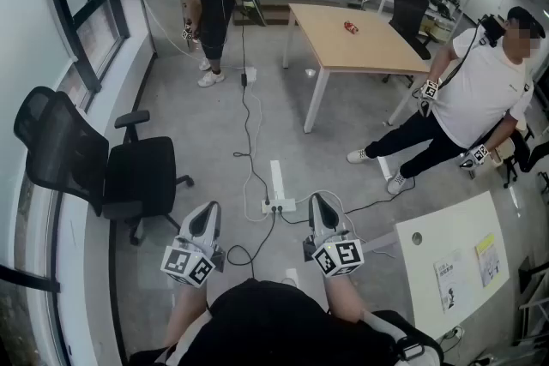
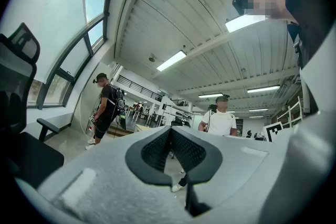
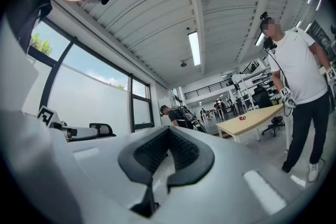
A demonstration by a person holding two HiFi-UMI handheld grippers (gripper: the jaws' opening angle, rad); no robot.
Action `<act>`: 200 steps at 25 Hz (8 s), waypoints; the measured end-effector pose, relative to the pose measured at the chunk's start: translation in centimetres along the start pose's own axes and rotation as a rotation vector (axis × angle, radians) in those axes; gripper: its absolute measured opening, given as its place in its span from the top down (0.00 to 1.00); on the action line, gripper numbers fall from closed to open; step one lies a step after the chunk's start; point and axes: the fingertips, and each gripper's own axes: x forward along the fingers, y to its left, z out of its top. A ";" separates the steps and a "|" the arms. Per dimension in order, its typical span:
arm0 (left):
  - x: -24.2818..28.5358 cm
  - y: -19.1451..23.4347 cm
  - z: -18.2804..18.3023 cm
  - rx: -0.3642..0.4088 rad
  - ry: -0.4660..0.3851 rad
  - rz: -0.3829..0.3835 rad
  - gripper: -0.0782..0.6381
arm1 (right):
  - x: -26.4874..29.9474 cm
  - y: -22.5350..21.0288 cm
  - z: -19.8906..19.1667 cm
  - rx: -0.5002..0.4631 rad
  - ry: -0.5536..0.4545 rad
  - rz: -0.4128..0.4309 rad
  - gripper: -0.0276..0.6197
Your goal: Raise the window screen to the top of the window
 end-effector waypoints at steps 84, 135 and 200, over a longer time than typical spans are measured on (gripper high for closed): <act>-40.9 -7.5 2.0 0.188 -0.336 1.301 0.89 | 0.3 37.0 -10.4 0.240 0.322 1.276 0.95; -90.6 -12.9 6.9 0.270 -0.561 2.028 0.89 | -26.2 92.3 -15.7 0.354 0.417 1.969 0.95; -129.3 22.7 29.9 0.398 -0.259 1.523 0.88 | -25.8 139.5 -20.4 0.011 0.128 1.698 0.95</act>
